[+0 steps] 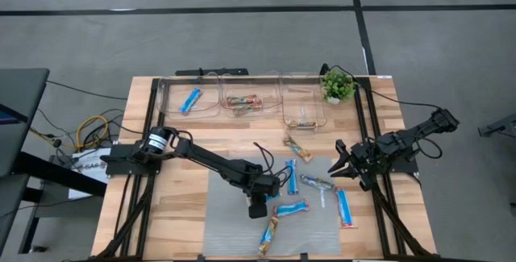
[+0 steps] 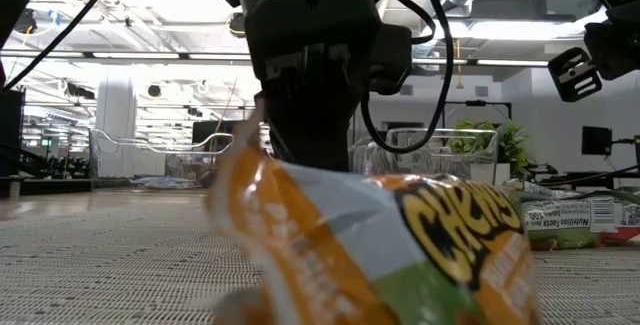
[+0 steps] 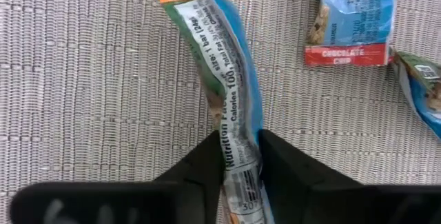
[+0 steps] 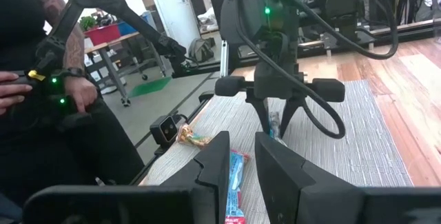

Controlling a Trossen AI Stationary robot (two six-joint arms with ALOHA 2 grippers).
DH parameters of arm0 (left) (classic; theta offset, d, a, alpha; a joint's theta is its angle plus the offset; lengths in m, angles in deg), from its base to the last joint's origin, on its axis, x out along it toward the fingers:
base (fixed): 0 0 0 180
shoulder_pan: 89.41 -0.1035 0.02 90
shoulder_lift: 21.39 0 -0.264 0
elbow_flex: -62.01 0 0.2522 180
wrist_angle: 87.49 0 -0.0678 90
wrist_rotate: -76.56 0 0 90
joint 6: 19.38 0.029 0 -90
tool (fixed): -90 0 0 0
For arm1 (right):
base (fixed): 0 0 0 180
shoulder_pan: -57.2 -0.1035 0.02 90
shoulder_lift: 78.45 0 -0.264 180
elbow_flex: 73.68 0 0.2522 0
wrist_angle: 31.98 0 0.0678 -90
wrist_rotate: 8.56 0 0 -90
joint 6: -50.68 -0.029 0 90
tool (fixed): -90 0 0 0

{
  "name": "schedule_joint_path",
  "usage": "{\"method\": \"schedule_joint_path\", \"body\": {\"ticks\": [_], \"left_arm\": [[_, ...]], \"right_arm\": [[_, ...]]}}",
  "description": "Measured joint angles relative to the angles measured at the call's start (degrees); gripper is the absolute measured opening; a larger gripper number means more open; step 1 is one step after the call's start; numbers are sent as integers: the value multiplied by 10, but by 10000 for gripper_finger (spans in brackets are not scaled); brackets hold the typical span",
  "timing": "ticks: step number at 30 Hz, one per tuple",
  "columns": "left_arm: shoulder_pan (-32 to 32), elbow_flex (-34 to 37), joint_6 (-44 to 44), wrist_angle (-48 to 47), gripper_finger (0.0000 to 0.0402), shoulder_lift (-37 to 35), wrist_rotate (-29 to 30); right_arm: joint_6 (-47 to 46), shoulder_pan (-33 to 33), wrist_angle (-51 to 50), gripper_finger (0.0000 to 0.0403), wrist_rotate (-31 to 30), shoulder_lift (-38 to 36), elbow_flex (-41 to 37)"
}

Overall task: Pick and place Granola Bars by type
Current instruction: Put the yellow granola bar into the right transparent bin

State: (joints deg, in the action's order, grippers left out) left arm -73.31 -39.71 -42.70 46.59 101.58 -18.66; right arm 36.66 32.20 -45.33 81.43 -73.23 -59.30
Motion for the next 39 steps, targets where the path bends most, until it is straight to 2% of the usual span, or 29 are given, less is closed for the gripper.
{"method": "schedule_joint_path", "body": {"ticks": [6, 14, 19, 27, 39], "left_arm": [[-5, 0, -1, -3, 47, -7, -10], [-22, 0, -4, -4, 48, -46, -3], [-44, 0, -11, 0, 48, -93, 21], [-97, 0, -13, 55, 49, -170, 49], [-183, 0, -35, 162, 49, -223, 39]], "right_arm": [[0, 0, 0, 62, 0, 0, 0], [0, 0, 0, 62, 0, 0, 0], [0, 0, 0, 62, 0, 0, 0], [0, 0, 0, 62, 0, 0, 0], [0, 0, 0, 62, 0, 0, 0]]}}
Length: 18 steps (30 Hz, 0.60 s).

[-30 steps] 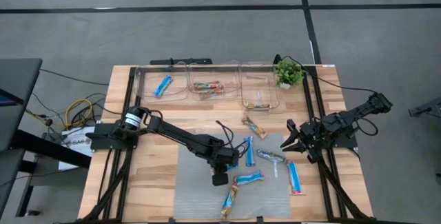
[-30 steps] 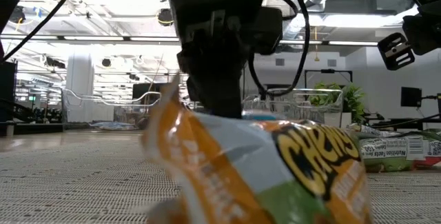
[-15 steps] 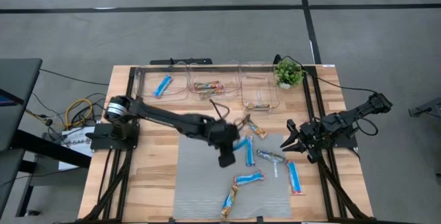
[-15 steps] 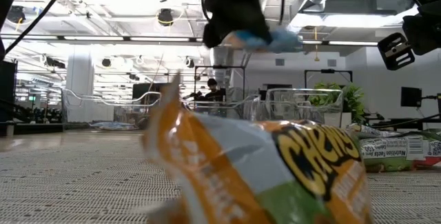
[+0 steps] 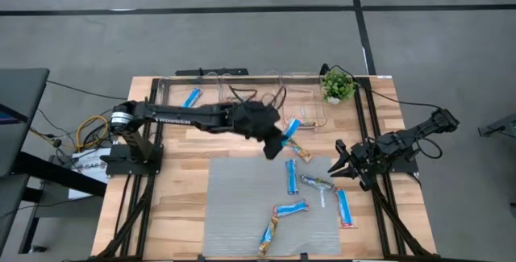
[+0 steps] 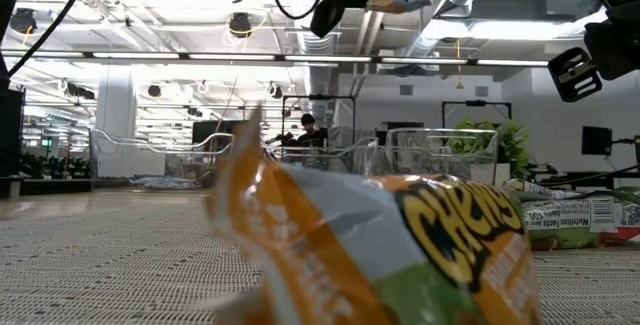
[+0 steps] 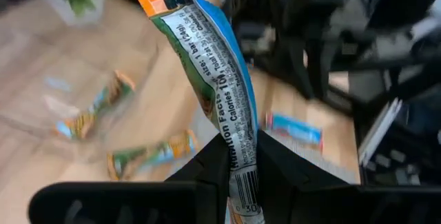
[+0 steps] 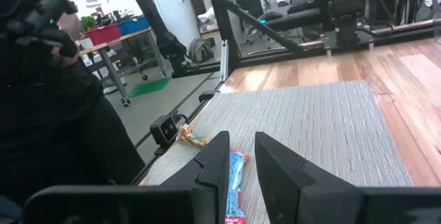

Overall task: Pick and place Granola Bars by type
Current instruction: Put the yellow granola bar into the right transparent bin

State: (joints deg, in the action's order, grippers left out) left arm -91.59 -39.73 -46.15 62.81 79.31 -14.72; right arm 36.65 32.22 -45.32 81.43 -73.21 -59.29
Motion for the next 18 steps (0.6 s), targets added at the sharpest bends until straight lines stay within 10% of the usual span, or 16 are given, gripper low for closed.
{"method": "schedule_joint_path", "body": {"ticks": [18], "left_arm": [[-133, 0, 42, 70, 49, -4, -76]], "right_arm": [[0, 0, 0, 62, 0, 0, 0]]}}
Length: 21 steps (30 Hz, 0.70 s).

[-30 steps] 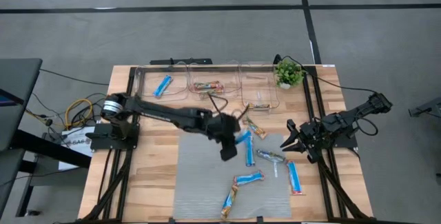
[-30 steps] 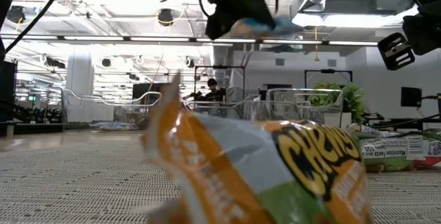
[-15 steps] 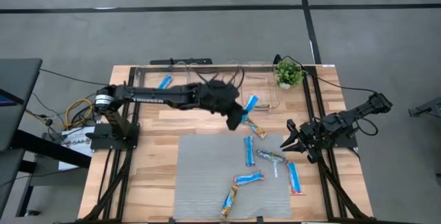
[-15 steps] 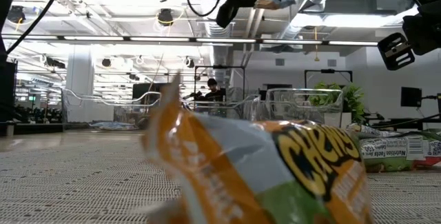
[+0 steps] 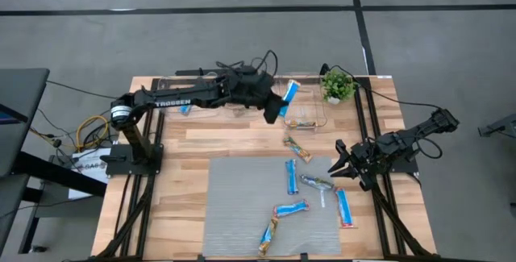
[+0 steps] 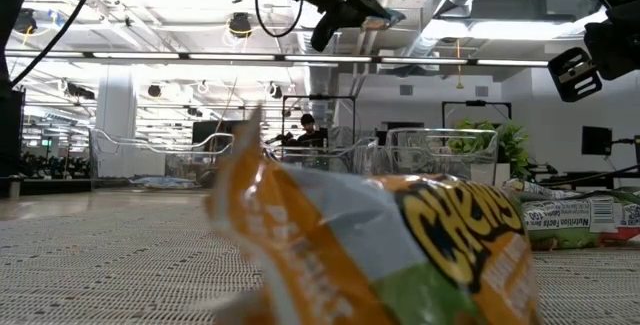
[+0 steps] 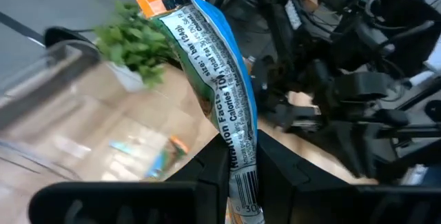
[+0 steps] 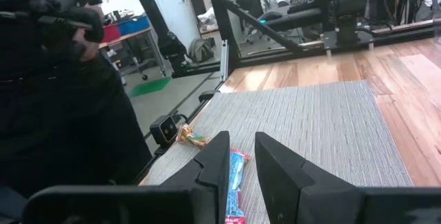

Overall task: Pick and place Granola Bars by type
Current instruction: Put the yellow granola bar into the right transparent bin

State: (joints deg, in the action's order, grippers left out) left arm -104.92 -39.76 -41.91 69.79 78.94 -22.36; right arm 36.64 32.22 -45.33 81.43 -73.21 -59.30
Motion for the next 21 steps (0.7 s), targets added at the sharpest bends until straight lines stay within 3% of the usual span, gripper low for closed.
{"method": "schedule_joint_path", "body": {"ticks": [14, 21], "left_arm": [[-52, -8, 130, -19, 49, 16, -40], [-48, -109, 194, -77, 49, 94, -59]], "right_arm": [[0, 0, 0, 62, 0, 0, 0], [0, 0, 0, 62, 0, 0, 0]]}}
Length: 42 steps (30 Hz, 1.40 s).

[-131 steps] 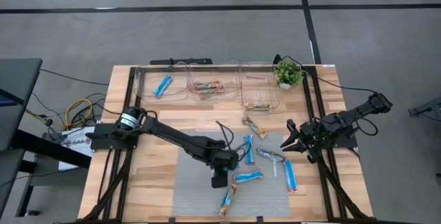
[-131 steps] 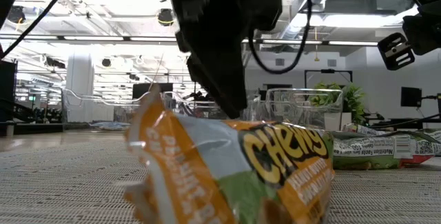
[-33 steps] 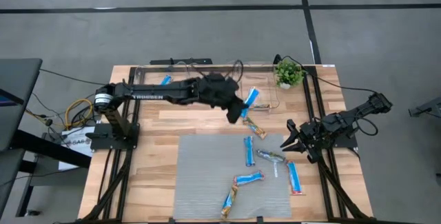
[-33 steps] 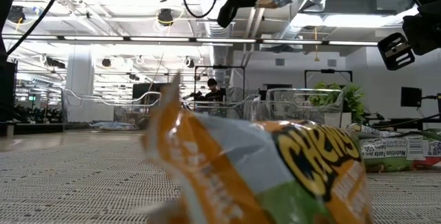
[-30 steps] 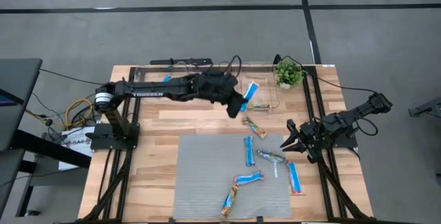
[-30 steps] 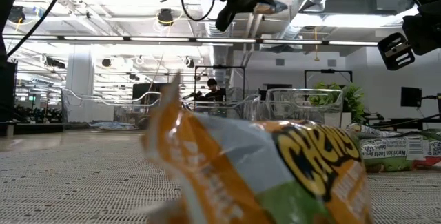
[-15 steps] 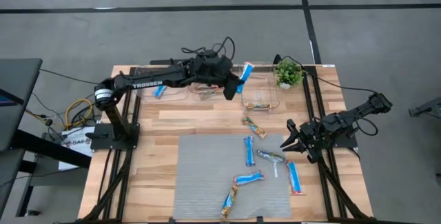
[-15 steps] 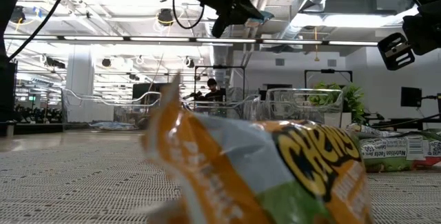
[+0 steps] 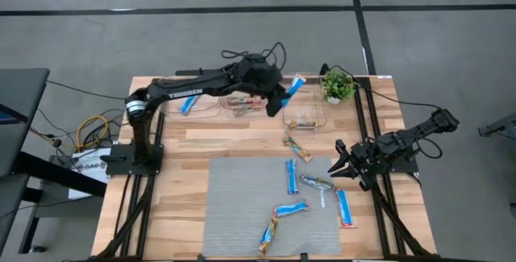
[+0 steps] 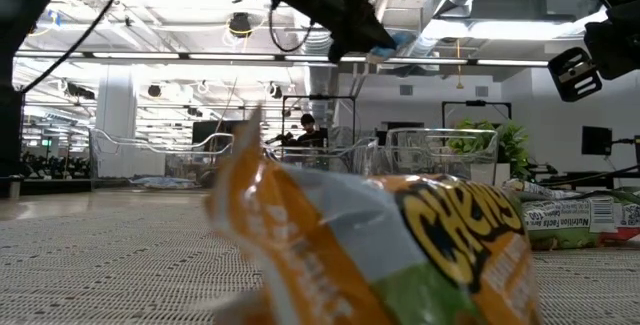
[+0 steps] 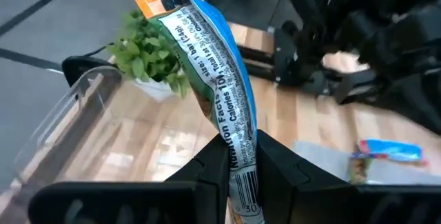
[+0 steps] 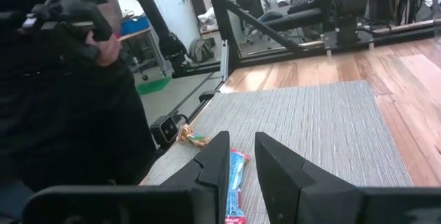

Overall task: Pick and place Granola Bars by type
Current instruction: Put the yellow granola bar into the right transparent bin

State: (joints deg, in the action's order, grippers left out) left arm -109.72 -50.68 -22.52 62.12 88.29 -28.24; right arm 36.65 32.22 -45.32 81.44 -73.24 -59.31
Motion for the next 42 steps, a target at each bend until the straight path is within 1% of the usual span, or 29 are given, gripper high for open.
{"method": "schedule_joint_path", "body": {"ticks": [6, 10, 12, 14, 16, 18, 19, 22, 24, 26, 30, 33, 37, 42], "left_arm": [[3, -92, 70, -42, 49, 68, 3], [5, -120, 105, -58, 49, 101, 4], [7, -122, 125, -53, 49, 113, 4], [8, -122, 135, -67, 49, 118, 5], [12, -123, 149, -55, 49, 129, 4], [12, -122, 159, -72, 49, 137, -2], [13, -122, 163, -63, 49, 142, -1], [16, -122, 165, -68, 49, 145, 3], [19, -123, 165, -42, 49, 154, 8], [20, -121, 161, -53, 49, 157, 6], [25, -121, 159, -46, 49, 164, 10], [28, -121, 159, -45, 51, 164, 21], [29, -121, 165, -44, 70, 164, 31], [29, -121, 165, -44, 116, 164, 33]], "right_arm": [[0, 0, 0, 62, 0, 0, 0], [0, 0, 0, 62, 0, 0, 0], [0, 0, 0, 62, 0, 0, 0], [0, 0, 0, 62, 0, 0, 0], [0, 0, 0, 62, 0, 0, 0], [0, 0, 0, 62, 0, 0, 0], [0, 0, 0, 62, 0, 0, 0], [0, 0, 0, 62, 0, 0, 0], [0, 0, 0, 62, 0, 0, 0], [0, 0, 0, 62, 0, 0, 0], [0, 0, 0, 62, 0, 0, 0], [0, 0, 0, 62, 0, 0, 0], [0, 0, 0, 62, 0, 0, 0], [0, 0, 0, 62, 0, 0, 0]]}}
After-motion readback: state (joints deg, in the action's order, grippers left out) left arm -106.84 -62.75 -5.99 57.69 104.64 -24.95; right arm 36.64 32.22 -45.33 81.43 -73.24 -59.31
